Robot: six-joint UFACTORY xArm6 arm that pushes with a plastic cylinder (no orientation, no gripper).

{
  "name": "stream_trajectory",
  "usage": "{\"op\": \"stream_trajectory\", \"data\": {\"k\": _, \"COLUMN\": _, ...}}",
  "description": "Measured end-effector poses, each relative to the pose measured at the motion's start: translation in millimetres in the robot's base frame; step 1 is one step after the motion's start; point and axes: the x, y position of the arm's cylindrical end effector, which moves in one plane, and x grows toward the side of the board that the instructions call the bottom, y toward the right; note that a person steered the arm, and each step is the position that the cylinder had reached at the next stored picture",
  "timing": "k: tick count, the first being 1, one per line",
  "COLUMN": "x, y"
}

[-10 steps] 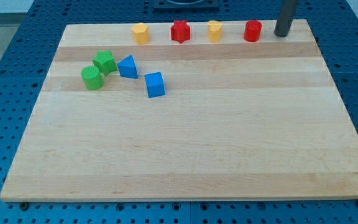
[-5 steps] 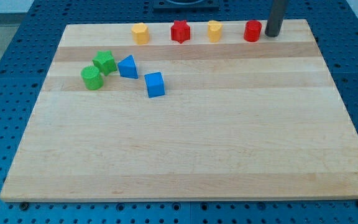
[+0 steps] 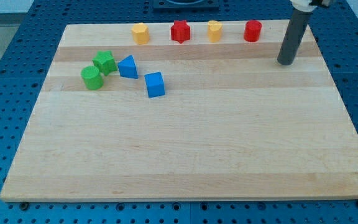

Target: Move your arm towards center

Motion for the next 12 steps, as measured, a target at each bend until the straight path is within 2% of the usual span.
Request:
{"op": "stream_trajectory", "data": {"k": 3, "x": 0, "y": -7}}
{"op": "stream_trajectory", "data": {"k": 5, "x": 27, "y": -22}}
{"op": "stream_trajectory", "data": {"k": 10, "x": 30, "y": -31}}
{"op": "stream_trajectory", "data": {"k": 11, "x": 28, "y": -39}}
{"op": "stream_trajectory", "data": {"k": 12, "x": 20, "y": -70}}
